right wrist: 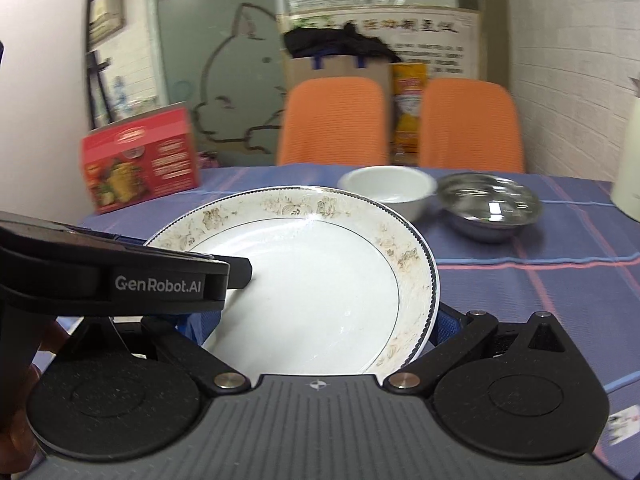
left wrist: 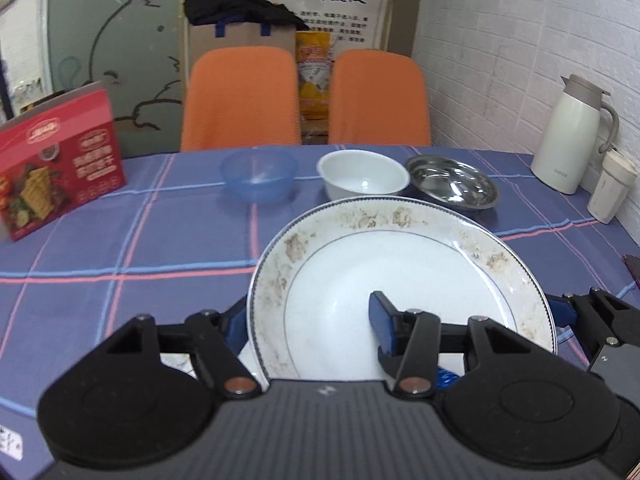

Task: Organize plates and bowls

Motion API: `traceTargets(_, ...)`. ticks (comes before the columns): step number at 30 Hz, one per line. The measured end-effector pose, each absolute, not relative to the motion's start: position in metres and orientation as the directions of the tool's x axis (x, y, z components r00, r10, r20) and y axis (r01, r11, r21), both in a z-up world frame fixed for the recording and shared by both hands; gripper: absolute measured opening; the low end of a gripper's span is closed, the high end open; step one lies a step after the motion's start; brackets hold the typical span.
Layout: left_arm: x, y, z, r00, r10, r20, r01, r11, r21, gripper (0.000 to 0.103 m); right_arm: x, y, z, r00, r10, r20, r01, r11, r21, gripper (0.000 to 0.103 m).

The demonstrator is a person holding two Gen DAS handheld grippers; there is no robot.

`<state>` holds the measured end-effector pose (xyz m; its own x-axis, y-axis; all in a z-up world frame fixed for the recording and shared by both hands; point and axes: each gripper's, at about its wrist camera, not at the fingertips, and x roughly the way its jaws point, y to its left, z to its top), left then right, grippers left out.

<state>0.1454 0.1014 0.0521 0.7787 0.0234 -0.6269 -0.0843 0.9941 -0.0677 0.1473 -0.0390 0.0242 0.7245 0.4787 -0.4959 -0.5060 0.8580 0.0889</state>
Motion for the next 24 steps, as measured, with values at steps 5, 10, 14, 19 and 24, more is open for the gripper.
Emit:
traceTargets(5,0.096,0.144,0.041,0.752,0.137,-0.645,-0.213,0.976,-0.040,0.052,0.118,0.004,0.013,0.640,0.553,-0.534,-0.605,0.791,0.095,0.091)
traceTargets(10,0.074,0.172,0.025,0.730,0.159,-0.664,-0.275,0.959,-0.073,0.053,0.098,0.024,0.003,0.606,0.554,-0.571,-0.641,0.765,0.064,0.091)
traceTargets(14,0.071,0.177,0.016,0.735,0.142,-0.662,-0.266,0.960,-0.089,0.053,0.096,0.026,-0.001,0.601,0.541,-0.588,-0.635,0.770,0.060,0.091)
traceTargets(19,0.071,0.183,0.006,0.728,0.112,-0.676,-0.258,0.959,-0.119,0.056,0.096,0.030,-0.004,0.591,0.534,-0.604,-0.638,0.768,0.055,0.089)
traceTargets(24,0.064,0.181,0.019,0.781,0.154,-0.605,-0.246,0.967,-0.070,0.061,0.093,0.029,0.001,0.636,0.506,-0.582,-0.617,0.787,0.011,0.089)
